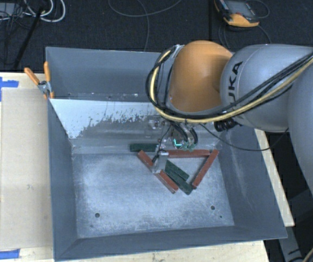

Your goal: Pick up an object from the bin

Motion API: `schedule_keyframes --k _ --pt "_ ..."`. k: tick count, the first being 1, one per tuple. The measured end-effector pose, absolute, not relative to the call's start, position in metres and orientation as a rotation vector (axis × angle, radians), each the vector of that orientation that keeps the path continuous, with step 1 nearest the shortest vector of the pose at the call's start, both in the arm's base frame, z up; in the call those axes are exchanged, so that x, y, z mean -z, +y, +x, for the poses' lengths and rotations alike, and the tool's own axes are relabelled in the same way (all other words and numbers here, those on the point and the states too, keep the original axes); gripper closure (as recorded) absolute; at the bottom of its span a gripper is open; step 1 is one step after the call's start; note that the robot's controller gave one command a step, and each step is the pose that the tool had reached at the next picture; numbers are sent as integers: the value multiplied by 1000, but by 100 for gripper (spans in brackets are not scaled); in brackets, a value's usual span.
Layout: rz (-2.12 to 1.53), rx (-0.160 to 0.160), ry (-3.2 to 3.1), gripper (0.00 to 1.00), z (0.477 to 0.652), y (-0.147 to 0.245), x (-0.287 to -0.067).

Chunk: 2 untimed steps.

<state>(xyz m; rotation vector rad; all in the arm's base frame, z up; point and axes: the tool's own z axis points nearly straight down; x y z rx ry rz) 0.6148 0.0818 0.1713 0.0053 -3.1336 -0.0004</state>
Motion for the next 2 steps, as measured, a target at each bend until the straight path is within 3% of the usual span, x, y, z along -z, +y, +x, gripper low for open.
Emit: schedule_keyframes --k 1,2 --pt "-147 2 -3137 0 616 24 -71" --pt "-146 4 -3148 100 621 25 -81"
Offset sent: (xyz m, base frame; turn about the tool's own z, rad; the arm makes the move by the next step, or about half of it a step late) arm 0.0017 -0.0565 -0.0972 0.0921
